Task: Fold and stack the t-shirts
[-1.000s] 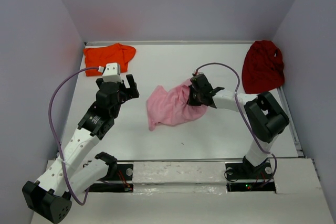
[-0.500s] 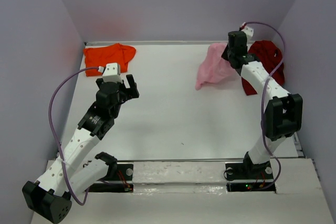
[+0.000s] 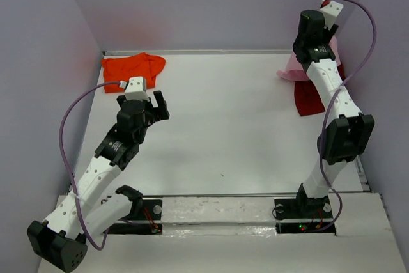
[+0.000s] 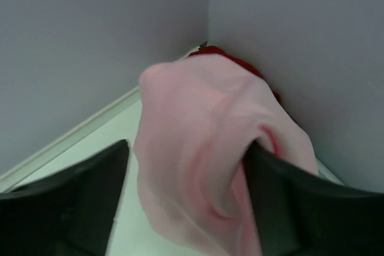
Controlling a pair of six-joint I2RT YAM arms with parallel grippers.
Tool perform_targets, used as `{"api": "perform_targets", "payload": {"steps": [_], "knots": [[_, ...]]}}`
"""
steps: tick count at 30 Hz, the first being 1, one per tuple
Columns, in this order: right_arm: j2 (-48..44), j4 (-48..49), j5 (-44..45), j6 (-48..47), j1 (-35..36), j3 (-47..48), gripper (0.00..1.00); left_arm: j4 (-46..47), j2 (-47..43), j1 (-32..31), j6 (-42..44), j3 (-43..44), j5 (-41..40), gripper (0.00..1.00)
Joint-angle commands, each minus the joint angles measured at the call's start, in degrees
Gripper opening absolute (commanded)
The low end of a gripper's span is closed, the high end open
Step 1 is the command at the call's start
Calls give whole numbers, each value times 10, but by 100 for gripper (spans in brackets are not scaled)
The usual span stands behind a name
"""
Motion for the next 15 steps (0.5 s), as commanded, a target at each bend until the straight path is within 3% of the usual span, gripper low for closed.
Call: {"api": "perform_targets", "payload": {"steps": [1,3,10,15], "knots": [[-4,9,17,-8,-9,-16,93,18,-8,2,2,-4,-1,97],[-9,10,-10,0,-9,-34,100,16,-6,2,3,-4,0,97],[-24,-26,-99,42,2,-67,100,16,-4,1,2,-4,-2,97],[-26,-49,-183,63,54,-99,100,17,0,1,3,-3,-3,97]]}}
